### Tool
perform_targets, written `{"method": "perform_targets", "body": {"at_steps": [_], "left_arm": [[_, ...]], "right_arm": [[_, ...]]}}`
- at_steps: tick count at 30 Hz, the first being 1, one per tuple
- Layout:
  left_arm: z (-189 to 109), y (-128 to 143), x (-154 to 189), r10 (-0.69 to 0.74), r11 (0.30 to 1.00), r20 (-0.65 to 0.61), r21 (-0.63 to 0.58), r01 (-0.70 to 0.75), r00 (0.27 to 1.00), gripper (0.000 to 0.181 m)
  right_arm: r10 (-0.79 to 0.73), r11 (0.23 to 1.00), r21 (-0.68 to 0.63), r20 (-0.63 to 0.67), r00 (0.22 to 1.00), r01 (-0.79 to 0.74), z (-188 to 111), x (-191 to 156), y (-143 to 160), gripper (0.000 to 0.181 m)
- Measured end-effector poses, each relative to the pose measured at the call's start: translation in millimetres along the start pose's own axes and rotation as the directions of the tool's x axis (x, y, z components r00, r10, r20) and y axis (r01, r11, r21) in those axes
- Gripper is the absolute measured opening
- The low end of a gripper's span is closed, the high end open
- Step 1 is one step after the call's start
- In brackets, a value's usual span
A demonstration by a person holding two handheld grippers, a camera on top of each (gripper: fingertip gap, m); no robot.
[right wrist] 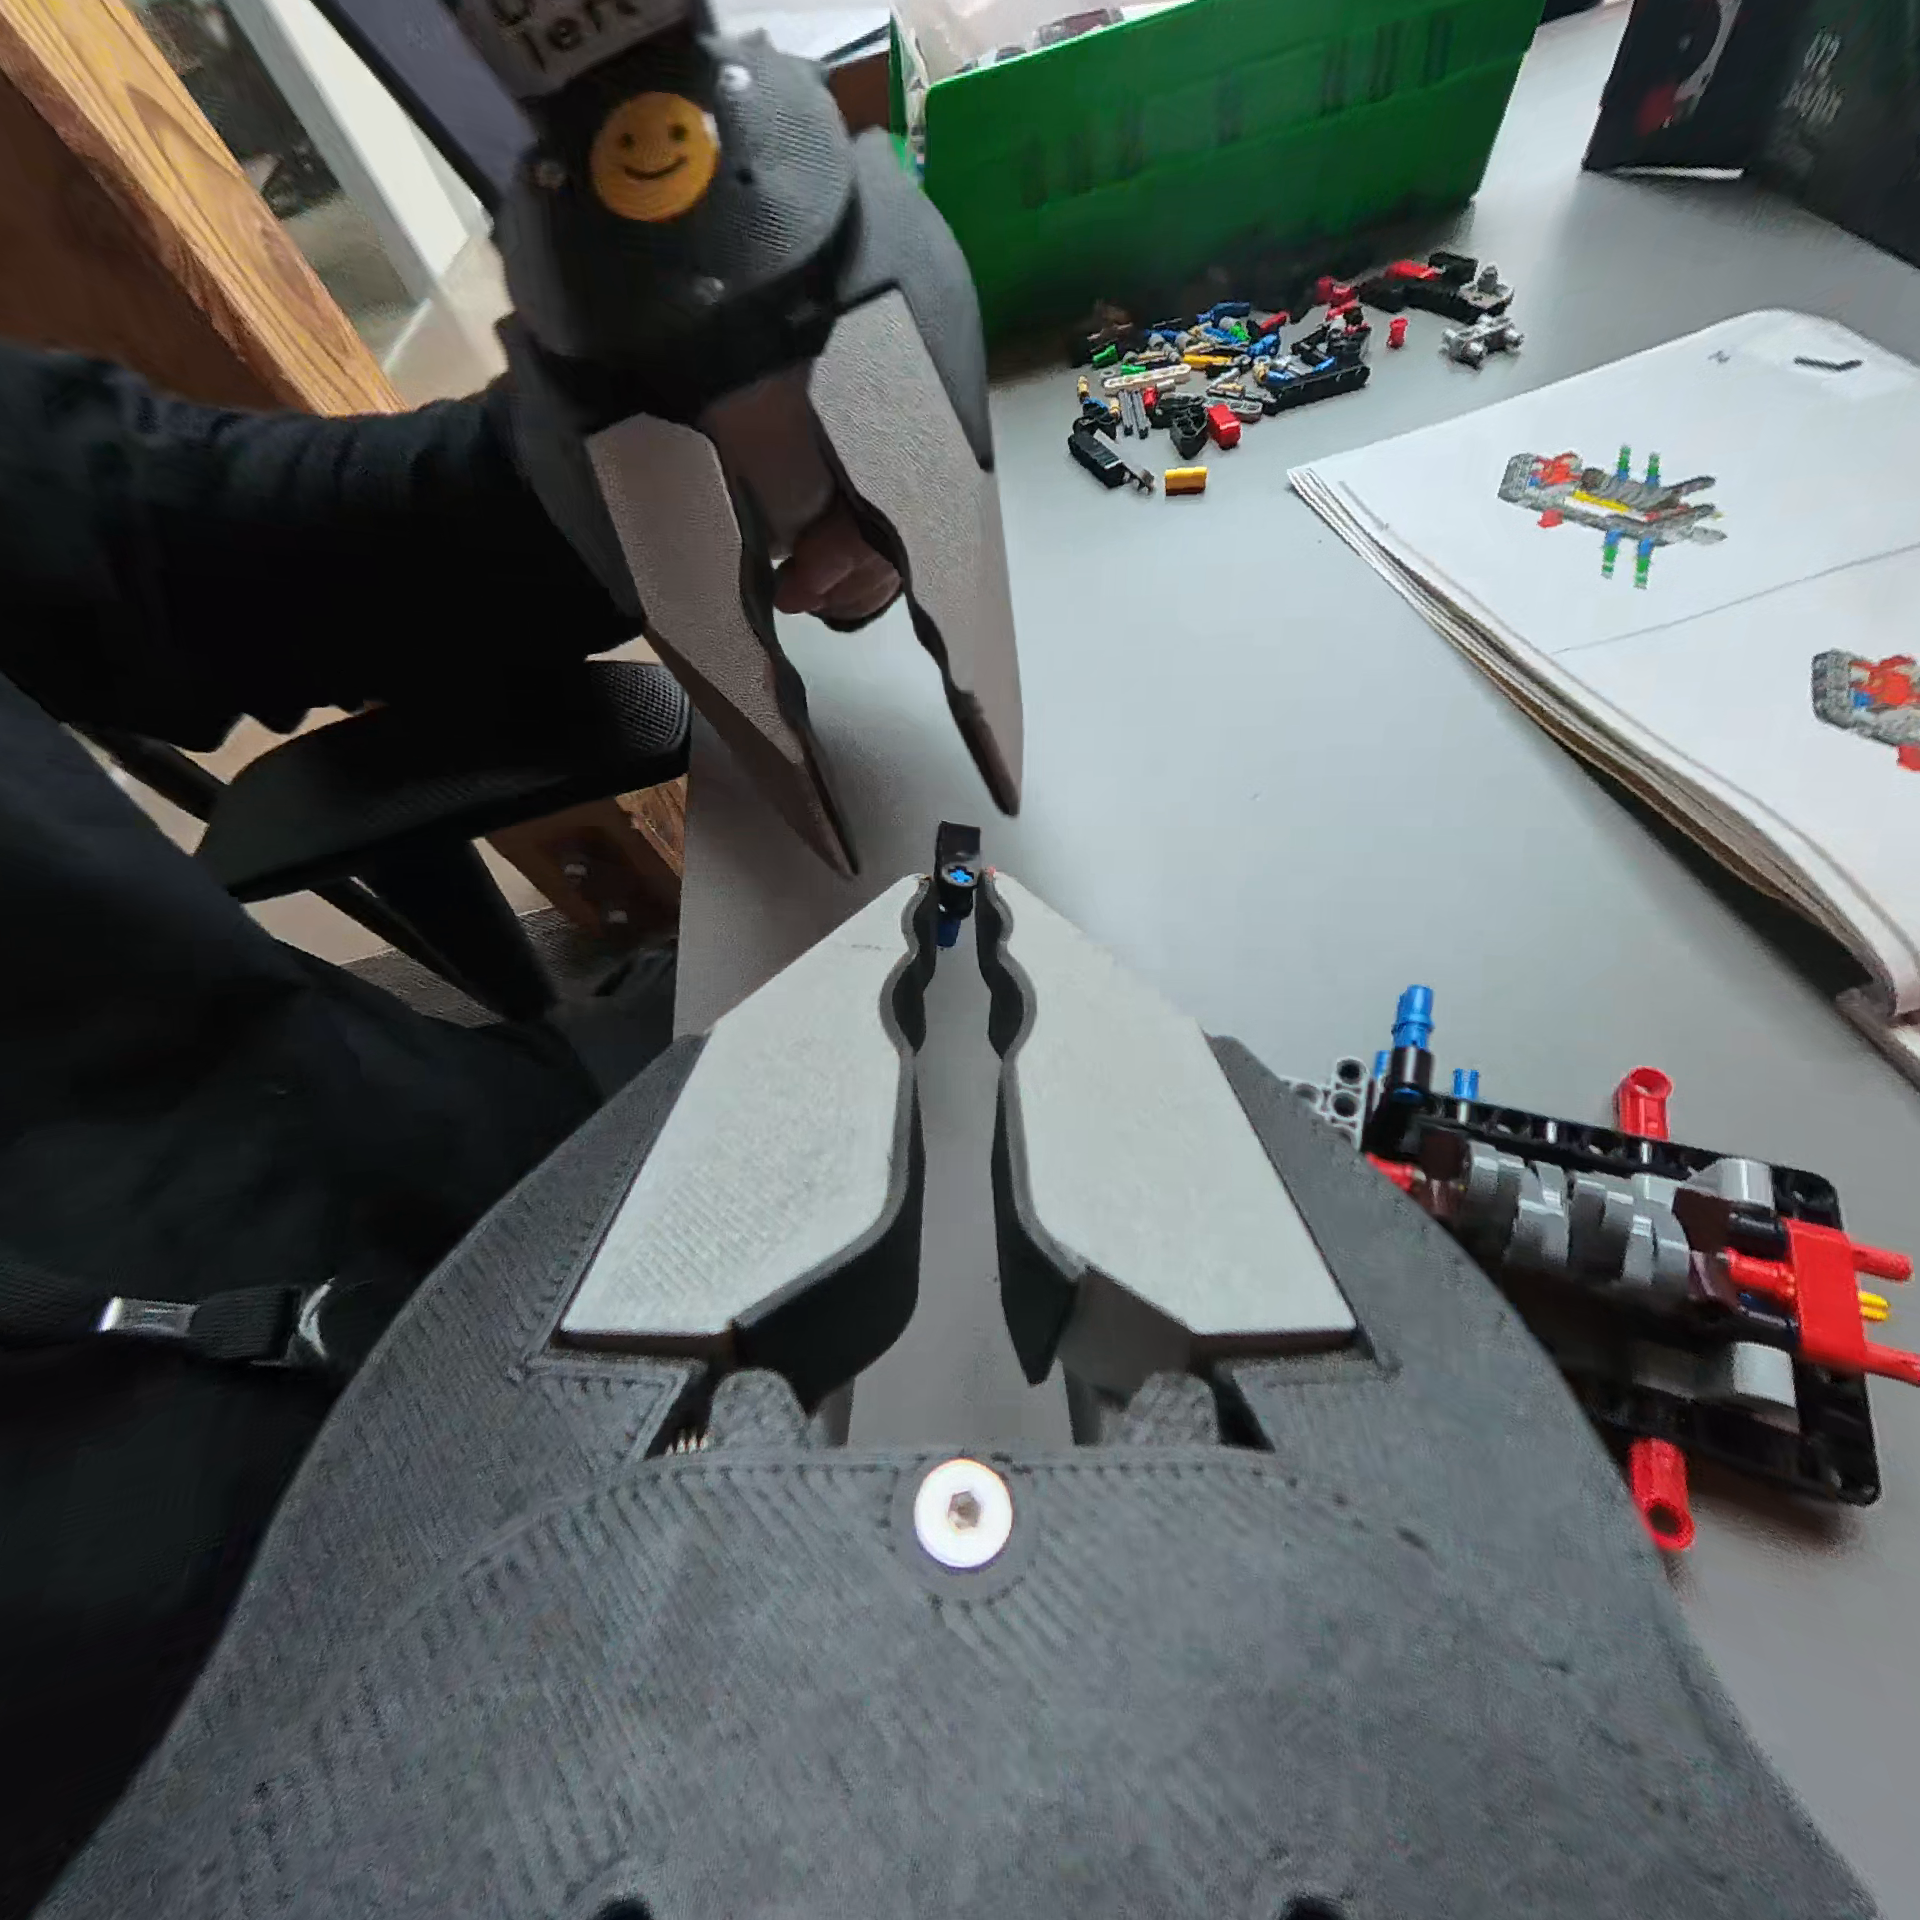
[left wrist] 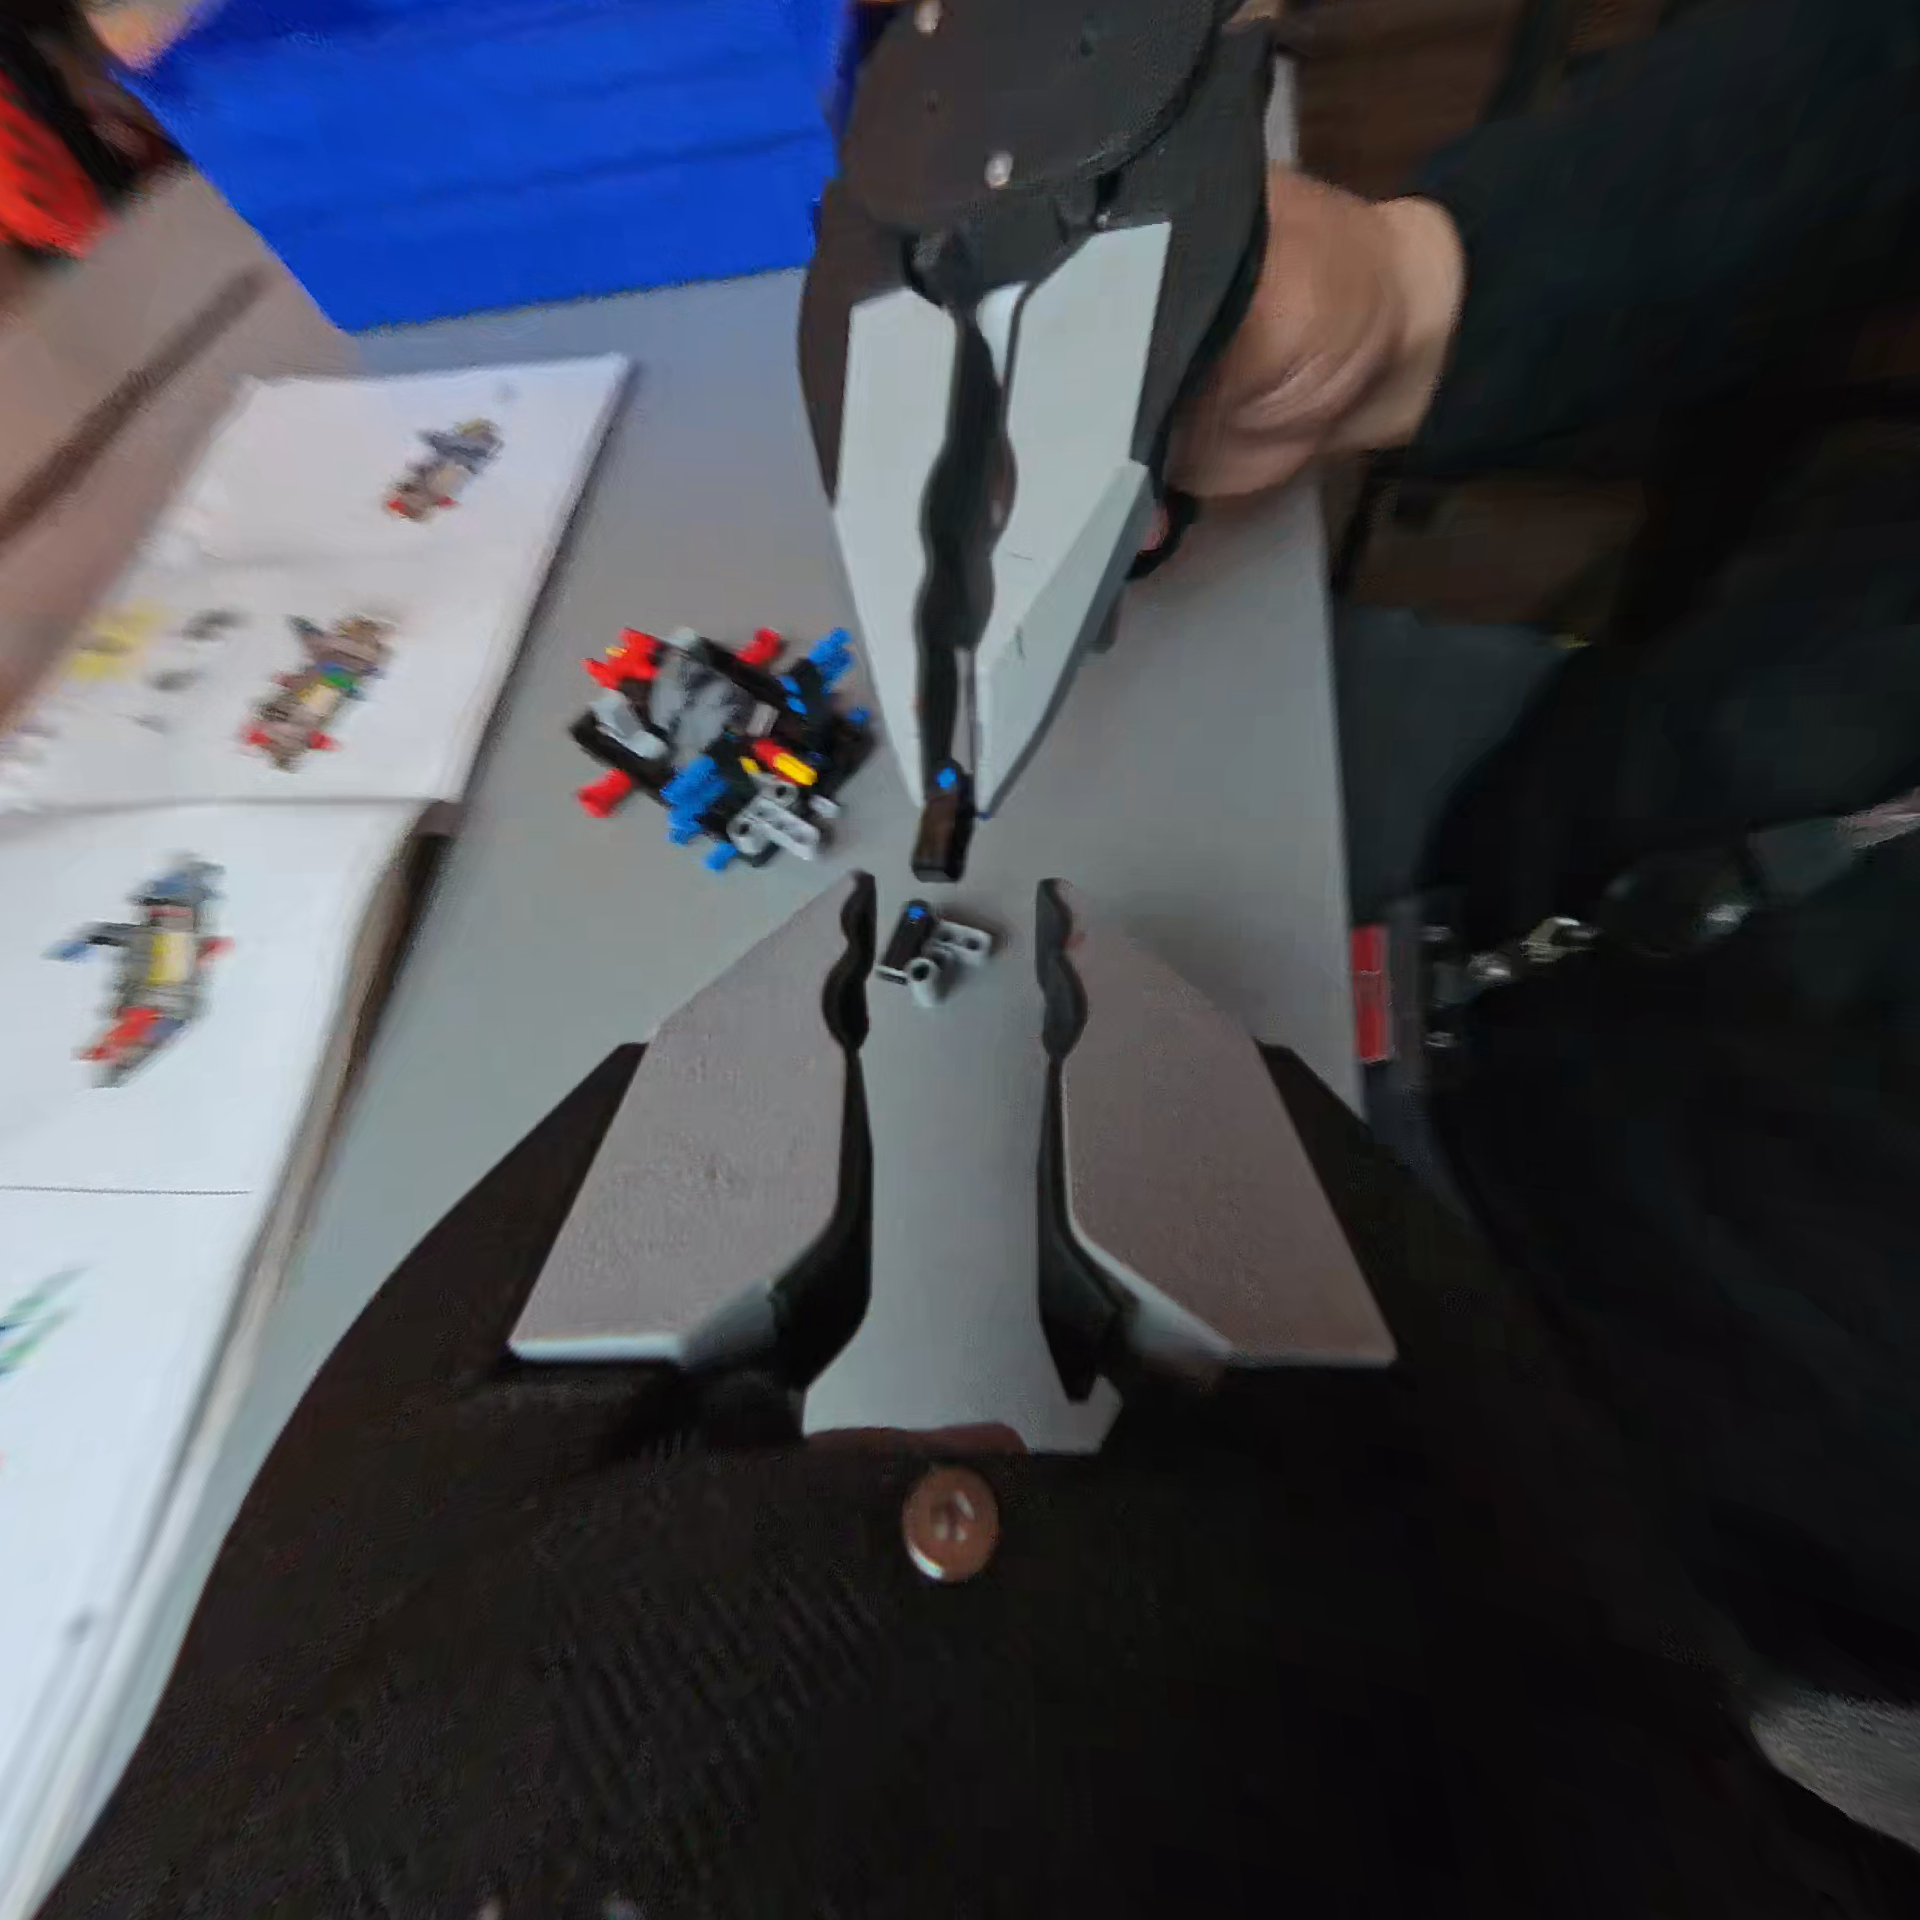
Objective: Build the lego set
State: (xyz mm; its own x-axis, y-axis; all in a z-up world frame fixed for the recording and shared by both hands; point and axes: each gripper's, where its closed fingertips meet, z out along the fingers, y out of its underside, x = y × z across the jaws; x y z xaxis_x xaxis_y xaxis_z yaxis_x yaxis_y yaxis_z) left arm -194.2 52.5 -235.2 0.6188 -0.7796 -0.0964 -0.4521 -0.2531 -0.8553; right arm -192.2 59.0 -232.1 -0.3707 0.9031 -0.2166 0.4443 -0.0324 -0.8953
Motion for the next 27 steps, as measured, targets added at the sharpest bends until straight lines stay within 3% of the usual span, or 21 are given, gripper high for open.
{"method": "perform_targets", "body": {"at_steps": [1,5,14,27], "left_arm": [[0.8,4.4,4.0,-0.059,0.998,-0.083,-0.011,0.059,0.995,0.026],[2.3,7.9,-1.0,-0.147,0.988,-0.179,0.024,0.153,0.973,0.006],[8.6,10.1,2.7,-0.202,0.977,-0.281,0.008,0.212,0.938,0.012],[27.2,34.7,-1.3,-0.105,0.981,-0.239,-0.187,0.060,0.965,0.006]], "right_arm": [[-0.025,1.000,0.002,-0.009,1.000,0.025,1.9,-0.2,0.0,0.004],[-0.050,0.999,-0.008,-0.004,0.999,0.050,6.4,-0.8,3.4,0.004],[-0.030,1.000,-0.004,0.026,0.999,0.030,10.2,0.4,10.9,0.004],[-0.115,0.981,-0.162,-0.062,0.991,0.104,4.9,13.8,34.9,0.009]]}}
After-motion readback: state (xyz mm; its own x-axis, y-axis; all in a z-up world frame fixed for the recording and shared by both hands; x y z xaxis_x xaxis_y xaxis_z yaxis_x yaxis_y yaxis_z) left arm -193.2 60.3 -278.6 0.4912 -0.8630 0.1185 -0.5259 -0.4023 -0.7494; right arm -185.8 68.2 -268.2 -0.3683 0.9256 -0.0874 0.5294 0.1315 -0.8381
